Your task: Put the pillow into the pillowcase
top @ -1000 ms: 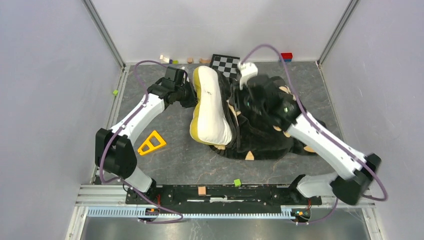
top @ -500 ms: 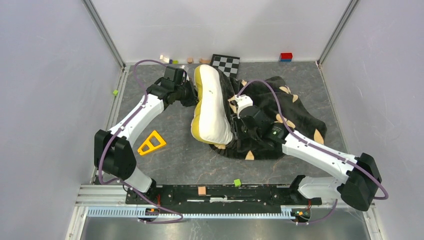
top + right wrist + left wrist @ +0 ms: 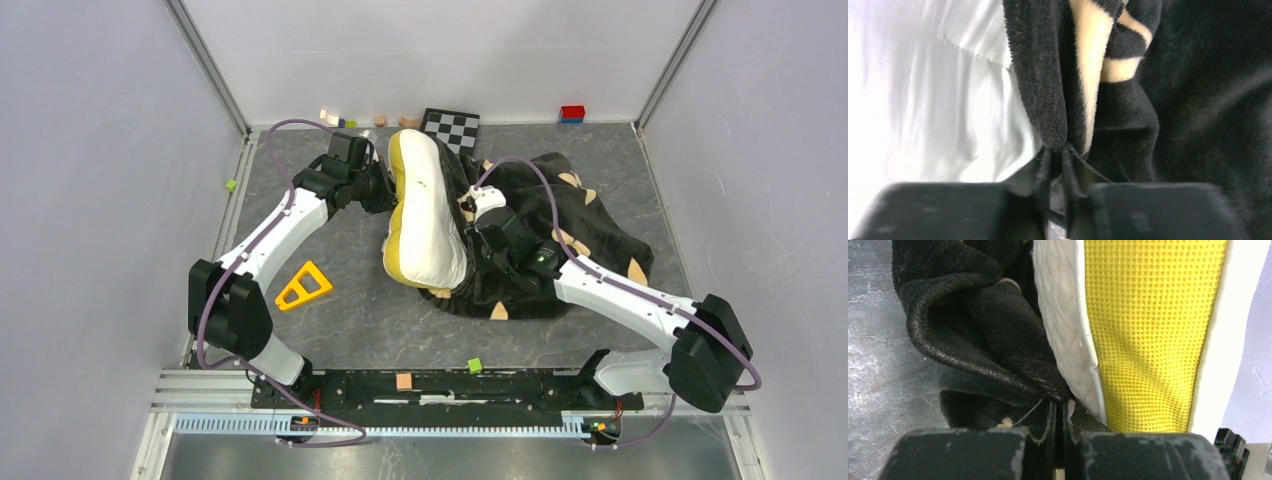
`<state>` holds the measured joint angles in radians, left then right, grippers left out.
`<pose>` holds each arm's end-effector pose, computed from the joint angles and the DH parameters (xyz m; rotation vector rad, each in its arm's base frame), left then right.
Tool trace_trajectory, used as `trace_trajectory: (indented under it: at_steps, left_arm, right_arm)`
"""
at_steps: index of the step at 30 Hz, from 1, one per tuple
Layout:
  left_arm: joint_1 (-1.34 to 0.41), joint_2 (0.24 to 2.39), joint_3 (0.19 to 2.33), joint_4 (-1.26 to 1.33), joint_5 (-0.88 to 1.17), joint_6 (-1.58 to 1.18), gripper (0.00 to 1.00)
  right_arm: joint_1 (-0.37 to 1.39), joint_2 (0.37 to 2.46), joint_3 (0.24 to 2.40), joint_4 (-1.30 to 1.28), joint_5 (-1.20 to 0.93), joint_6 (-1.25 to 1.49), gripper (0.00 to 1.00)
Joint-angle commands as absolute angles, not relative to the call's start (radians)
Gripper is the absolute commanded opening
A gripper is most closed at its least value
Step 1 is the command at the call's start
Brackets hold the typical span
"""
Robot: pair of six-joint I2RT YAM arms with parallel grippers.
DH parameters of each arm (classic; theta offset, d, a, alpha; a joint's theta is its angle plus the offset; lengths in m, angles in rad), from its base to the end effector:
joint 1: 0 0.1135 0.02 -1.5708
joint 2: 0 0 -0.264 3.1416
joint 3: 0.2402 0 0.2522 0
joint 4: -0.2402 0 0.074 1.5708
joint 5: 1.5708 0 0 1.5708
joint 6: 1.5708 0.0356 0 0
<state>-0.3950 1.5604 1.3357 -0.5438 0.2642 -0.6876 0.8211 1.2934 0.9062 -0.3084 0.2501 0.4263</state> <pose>0.3170 -0.1422 0.3061 -0.2215 2.4542 -0.8179 0.1976 0.1993 0.2609 -0.3137 2.2480 0.3879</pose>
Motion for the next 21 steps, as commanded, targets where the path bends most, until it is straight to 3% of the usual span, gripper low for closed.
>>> trace_trajectory:
  at_steps: [1,2,11,16,21]
  left_arm:
    - [-0.403,1.515,1.388,-0.494,0.287,-0.692,0.02]
    - [-0.402,1.517,1.390,-0.492,0.284,-0.693,0.02]
    - [-0.434,1.535,1.349,-0.434,0.238,-0.734,0.02]
    - [-0.472,1.487,1.434,-0.502,0.192,-0.700,0.02]
    - [-0.477,1.439,1.721,-0.614,0.149,-0.645,0.03]
  right_arm:
    - [0.819,1.275,0.931,-0.301,0.241,0.416,0.07]
    - [0.831,1.267,0.955,-0.323,0.240,0.415,0.01]
    - [1.067,1.224,1.280,-0.366,0.096,0.392,0.00]
    - [0.930,1.245,1.408,-0.435,0.109,0.352,0.00]
    - [0.755,1.240,1.580,-0.518,0.159,0.309,0.00]
